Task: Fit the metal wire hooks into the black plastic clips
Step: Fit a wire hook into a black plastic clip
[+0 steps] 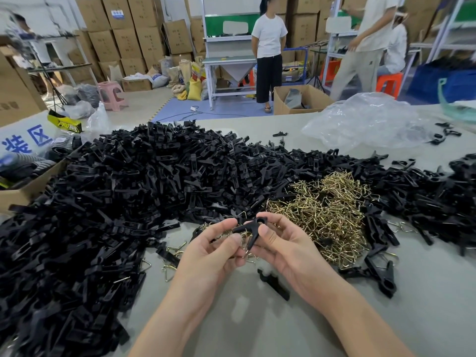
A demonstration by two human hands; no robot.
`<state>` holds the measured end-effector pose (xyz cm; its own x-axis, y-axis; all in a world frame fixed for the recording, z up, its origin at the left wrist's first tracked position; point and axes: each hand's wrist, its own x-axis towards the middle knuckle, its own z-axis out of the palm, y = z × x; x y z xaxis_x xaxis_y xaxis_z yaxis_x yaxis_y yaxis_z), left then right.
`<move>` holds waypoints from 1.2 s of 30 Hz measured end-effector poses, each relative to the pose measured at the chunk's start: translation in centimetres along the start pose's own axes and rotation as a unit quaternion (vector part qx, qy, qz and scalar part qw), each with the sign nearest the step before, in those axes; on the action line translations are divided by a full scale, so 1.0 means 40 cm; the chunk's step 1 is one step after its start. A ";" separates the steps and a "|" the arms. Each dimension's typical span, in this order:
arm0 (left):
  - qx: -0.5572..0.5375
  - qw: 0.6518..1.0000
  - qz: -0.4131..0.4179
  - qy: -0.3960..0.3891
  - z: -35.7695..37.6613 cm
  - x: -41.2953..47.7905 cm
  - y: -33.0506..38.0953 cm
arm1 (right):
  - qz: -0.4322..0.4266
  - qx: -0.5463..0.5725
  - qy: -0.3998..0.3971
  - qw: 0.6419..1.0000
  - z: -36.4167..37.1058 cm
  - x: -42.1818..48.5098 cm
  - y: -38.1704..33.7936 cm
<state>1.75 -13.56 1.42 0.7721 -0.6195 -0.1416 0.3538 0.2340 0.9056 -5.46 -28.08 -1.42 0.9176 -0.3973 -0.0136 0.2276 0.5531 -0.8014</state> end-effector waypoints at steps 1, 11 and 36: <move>0.007 1.000 0.005 0.006 -0.002 0.000 -0.001 | -0.001 -0.007 -0.002 1.000 0.001 -0.001 0.001; -0.005 1.000 0.008 0.026 0.002 0.002 -0.003 | -0.003 -0.027 -0.005 1.000 0.005 -0.002 0.003; 0.021 0.999 0.002 -0.050 -0.033 0.001 0.014 | 0.004 -0.018 -0.012 1.000 0.006 -0.004 -0.005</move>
<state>2.67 -12.45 1.40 0.7155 -0.6914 -0.0999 0.3272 0.2053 0.9224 -5.58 -27.94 -1.10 0.9271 -0.3749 -0.0048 0.2096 0.5288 -0.8225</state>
